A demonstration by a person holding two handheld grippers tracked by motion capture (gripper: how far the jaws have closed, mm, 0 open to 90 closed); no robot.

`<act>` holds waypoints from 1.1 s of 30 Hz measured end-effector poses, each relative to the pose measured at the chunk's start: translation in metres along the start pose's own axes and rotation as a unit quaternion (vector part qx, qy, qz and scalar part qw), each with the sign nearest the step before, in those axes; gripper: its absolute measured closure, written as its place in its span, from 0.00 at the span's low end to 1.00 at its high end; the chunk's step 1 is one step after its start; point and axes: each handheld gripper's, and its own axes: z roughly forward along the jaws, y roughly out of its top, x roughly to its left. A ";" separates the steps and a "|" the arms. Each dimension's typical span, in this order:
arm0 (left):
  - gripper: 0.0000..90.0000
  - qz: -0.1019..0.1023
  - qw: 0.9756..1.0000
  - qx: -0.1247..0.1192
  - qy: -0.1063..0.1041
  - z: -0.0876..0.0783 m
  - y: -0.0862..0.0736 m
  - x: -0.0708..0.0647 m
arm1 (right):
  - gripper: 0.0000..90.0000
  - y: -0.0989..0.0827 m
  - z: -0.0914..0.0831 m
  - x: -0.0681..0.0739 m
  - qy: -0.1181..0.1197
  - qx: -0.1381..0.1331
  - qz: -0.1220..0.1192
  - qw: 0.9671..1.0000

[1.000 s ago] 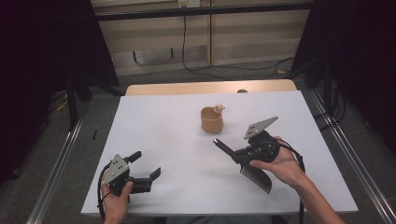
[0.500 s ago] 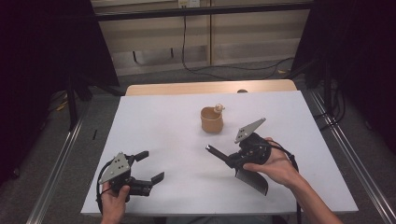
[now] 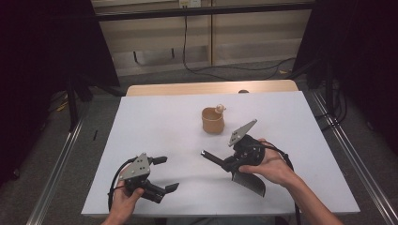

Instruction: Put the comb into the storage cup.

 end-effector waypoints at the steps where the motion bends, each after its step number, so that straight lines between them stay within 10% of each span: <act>1: 0.06 0.002 1.000 0.006 -0.004 0.003 0.002 -0.001 | 0.81 -0.001 0.002 -0.002 -0.001 0.007 0.002 1.000; 18: 0.05 0.069 0.994 0.070 -0.053 0.043 0.037 -0.008 | 0.81 0.002 0.014 0.000 0.007 0.039 -0.005 0.999; 23: 0.06 0.098 0.988 0.095 -0.075 0.053 0.043 -0.010 | 0.81 0.003 0.017 0.000 0.012 0.051 -0.002 0.999; 33: 0.07 0.129 0.983 0.115 -0.065 0.064 0.047 -0.017 | 0.81 0.003 0.023 0.003 0.016 0.076 -0.008 0.997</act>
